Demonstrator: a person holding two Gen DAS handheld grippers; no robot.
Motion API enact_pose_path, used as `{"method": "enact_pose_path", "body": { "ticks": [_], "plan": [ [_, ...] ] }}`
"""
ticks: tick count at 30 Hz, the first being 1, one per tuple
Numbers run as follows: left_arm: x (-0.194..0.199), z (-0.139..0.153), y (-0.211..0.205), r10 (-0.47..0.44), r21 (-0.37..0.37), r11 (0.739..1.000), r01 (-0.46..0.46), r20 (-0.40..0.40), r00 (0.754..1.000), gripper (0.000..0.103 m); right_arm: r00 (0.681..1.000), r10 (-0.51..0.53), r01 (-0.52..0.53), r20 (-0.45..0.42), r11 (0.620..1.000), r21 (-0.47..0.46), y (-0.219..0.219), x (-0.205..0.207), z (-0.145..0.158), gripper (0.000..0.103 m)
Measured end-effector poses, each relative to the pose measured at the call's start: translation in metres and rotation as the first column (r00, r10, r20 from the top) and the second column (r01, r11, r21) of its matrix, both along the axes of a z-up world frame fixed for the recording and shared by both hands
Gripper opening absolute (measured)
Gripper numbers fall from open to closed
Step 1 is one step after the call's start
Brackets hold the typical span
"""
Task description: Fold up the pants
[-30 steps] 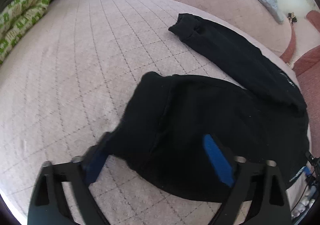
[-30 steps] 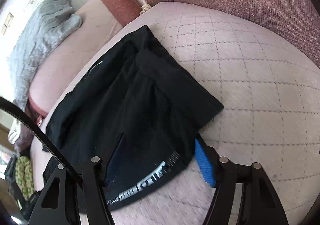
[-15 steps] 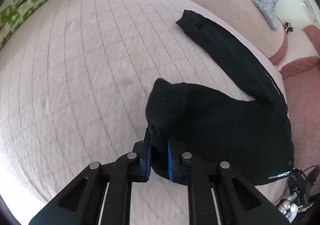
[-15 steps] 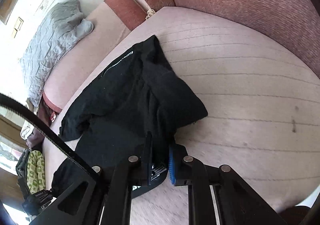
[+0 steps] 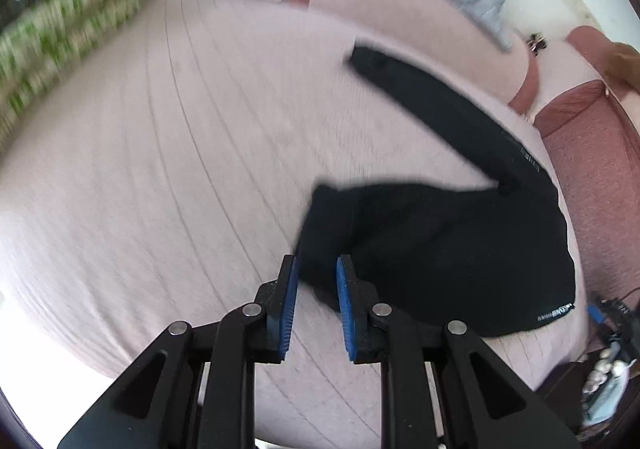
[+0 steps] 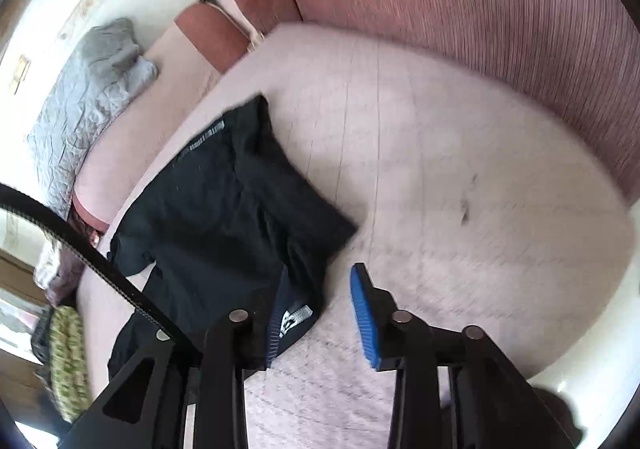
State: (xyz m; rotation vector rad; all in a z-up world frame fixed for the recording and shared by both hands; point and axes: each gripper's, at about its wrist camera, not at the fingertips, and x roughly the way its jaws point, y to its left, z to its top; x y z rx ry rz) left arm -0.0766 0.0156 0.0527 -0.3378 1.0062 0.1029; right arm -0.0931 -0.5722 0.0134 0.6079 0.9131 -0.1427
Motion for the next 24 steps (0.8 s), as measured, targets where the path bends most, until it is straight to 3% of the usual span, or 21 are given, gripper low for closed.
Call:
{"method": "enact_pose_path", "body": {
  "ticks": [5,9,12,17,24],
  "plan": [
    [0.029,0.041,0.001,-0.029,0.044,0.999,0.026,0.081,0.996,0.06,0.993,0.092,-0.086,0.075,0.993,-0.081,0.017,0.012,0.029,0.048],
    [0.063,0.061,-0.017,-0.025,0.067,0.998,0.015,0.144,0.989,0.066,0.976,0.202,-0.19,0.082,0.973,-0.134,0.04,0.049,0.04,0.052],
    [0.103,0.061,-0.023,-0.021,0.05,0.999,0.014,0.145,0.989,0.067,0.962,0.265,-0.253,0.064,0.955,-0.155,0.05,0.085,0.039,0.052],
    [0.184,0.03,-0.016,-0.004,-0.04,0.999,0.006,0.053,0.999,0.067,0.936,0.353,-0.348,0.013,0.928,-0.132,0.057,0.169,0.031,0.052],
    [0.286,-0.012,-0.008,0.013,-0.075,0.997,-0.014,-0.007,1.0,0.067,0.886,0.46,-0.464,-0.058,0.876,-0.133,0.077,0.284,0.019,0.059]
  ]
}}
